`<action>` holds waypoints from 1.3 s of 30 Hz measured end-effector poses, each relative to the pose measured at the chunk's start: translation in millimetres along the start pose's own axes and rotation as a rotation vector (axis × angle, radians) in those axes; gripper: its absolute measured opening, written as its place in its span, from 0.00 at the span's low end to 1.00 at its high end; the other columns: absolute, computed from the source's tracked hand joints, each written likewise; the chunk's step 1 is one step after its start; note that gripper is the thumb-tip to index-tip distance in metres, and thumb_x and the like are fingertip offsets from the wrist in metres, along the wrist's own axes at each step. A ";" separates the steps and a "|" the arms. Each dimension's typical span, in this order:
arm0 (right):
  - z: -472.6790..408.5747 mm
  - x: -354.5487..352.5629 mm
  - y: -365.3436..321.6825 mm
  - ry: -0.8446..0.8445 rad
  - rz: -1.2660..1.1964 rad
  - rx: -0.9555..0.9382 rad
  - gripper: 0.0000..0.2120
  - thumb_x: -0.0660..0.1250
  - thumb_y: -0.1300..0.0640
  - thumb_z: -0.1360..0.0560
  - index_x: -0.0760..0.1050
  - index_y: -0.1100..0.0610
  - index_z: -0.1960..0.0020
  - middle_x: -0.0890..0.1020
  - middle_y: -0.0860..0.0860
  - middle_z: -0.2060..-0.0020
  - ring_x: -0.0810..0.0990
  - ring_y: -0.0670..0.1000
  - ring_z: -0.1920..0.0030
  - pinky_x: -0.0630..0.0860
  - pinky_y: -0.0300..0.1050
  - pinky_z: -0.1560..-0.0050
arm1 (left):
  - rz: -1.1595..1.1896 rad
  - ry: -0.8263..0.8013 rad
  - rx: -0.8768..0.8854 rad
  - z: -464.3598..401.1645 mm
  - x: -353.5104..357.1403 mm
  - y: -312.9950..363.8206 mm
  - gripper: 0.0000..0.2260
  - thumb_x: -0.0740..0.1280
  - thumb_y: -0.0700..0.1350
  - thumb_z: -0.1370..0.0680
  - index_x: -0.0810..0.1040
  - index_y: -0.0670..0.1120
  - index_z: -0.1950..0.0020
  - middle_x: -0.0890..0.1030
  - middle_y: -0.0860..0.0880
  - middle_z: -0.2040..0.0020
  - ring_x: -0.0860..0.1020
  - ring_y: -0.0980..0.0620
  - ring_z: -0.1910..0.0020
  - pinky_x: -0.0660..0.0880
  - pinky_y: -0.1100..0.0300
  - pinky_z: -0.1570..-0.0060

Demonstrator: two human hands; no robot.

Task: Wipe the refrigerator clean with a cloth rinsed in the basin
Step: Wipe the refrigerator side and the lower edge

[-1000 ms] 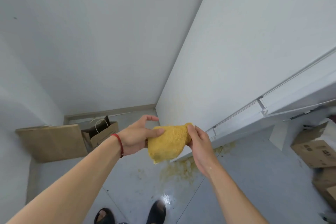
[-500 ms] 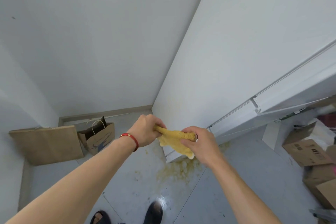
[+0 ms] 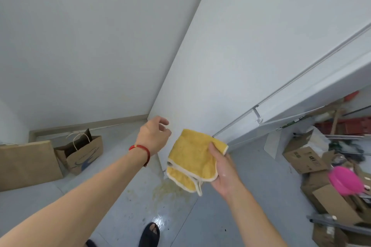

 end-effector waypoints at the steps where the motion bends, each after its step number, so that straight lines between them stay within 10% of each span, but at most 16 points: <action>1: 5.0 -6.9 -23.1 0.043 0.077 -0.139 0.14 0.67 0.55 0.17 0.80 0.55 0.33 0.85 0.55 0.38 0.86 0.55 0.40 0.82 0.57 0.42 | 0.079 -0.010 -0.061 -1.8 -0.4 -6.3 0.08 0.66 0.42 0.22 0.78 0.49 0.44 0.79 0.48 0.49 0.79 0.47 0.54 0.83 0.53 0.55; 4: 38.8 -11.9 -98.9 0.086 0.709 -0.774 0.17 0.64 0.63 0.16 0.77 0.51 0.30 0.81 0.44 0.33 0.79 0.43 0.33 0.76 0.42 0.34 | 0.151 -0.045 -0.165 -1.5 5.1 -16.8 0.07 0.65 0.41 0.22 0.77 0.49 0.46 0.79 0.47 0.50 0.79 0.46 0.55 0.84 0.51 0.58; 7: 23.5 -20.0 -130.1 0.205 1.742 -1.300 0.29 0.65 0.71 0.27 0.74 0.57 0.27 0.77 0.52 0.30 0.75 0.55 0.31 0.68 0.51 0.27 | 0.168 -0.048 -0.169 1.1 22.7 -16.4 0.06 0.65 0.40 0.23 0.77 0.49 0.47 0.79 0.46 0.50 0.79 0.47 0.56 0.81 0.56 0.64; 11: -48.6 -67.4 -108.6 0.286 2.723 -0.838 0.38 0.69 0.39 0.24 0.66 0.58 0.22 0.67 0.63 0.24 0.57 0.68 0.21 0.45 0.66 0.19 | 0.310 -0.168 -0.256 7.2 59.6 -5.5 0.07 0.65 0.39 0.23 0.77 0.47 0.47 0.81 0.42 0.49 0.78 0.48 0.58 0.84 0.52 0.61; 13: -68.4 -82.9 -91.8 0.235 2.796 -0.721 0.39 0.62 0.35 0.21 0.62 0.59 0.19 0.60 0.63 0.20 0.50 0.67 0.18 0.47 0.67 0.20 | 0.333 -0.220 -0.246 8.9 71.7 9.5 0.08 0.65 0.39 0.23 0.77 0.46 0.46 0.82 0.41 0.47 0.78 0.48 0.58 0.85 0.50 0.59; 18: -39.7 -57.5 -135.1 0.260 2.685 -1.129 0.08 0.65 0.59 0.20 0.79 0.60 0.44 0.79 0.57 0.43 0.72 0.62 0.32 0.55 0.62 0.20 | 0.348 -0.264 -0.144 5.4 83.7 57.4 0.09 0.63 0.39 0.23 0.78 0.46 0.45 0.84 0.43 0.48 0.78 0.49 0.58 0.85 0.50 0.55; 26: 15.8 -60.5 -209.2 0.612 2.512 -1.495 0.13 0.60 0.57 0.18 0.76 0.60 0.37 0.79 0.57 0.40 0.75 0.63 0.33 0.57 0.62 0.20 | 0.334 -0.262 -0.150 -6.2 81.3 52.1 0.10 0.62 0.38 0.23 0.77 0.45 0.44 0.84 0.43 0.49 0.78 0.49 0.59 0.82 0.52 0.54; 31: -89.6 -85.3 -100.1 0.220 2.931 -1.129 0.22 0.55 0.66 0.22 0.66 0.67 0.28 0.70 0.67 0.31 0.66 0.67 0.28 0.63 0.69 0.27 | 0.296 -0.215 -0.281 -18.0 81.7 -8.9 0.09 0.62 0.39 0.23 0.76 0.47 0.44 0.84 0.45 0.51 0.77 0.49 0.60 0.82 0.53 0.55; 36: -167.2 -93.7 -3.2 0.186 3.148 -0.819 0.28 0.54 0.57 0.19 0.60 0.71 0.23 0.66 0.69 0.26 0.65 0.69 0.26 0.65 0.70 0.30 | 0.284 -0.136 -0.338 -46.8 96.0 -66.2 0.08 0.62 0.40 0.22 0.76 0.48 0.46 0.84 0.46 0.51 0.78 0.50 0.58 0.81 0.54 0.57; 39: -195.5 -81.4 30.7 0.230 3.140 -0.438 0.26 0.69 0.56 0.25 0.70 0.75 0.37 0.72 0.72 0.40 0.71 0.72 0.41 0.69 0.66 0.43 | 0.306 -0.103 -0.406 -61.5 116.0 -105.7 0.07 0.62 0.41 0.22 0.76 0.49 0.47 0.84 0.47 0.53 0.79 0.48 0.60 0.83 0.50 0.52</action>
Point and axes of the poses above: each hand's wrist, its own z-axis away from the middle knuckle, its own x-axis out of the palm, y = z × x, the point moved 4 cm from there along -z, towards the middle knuckle
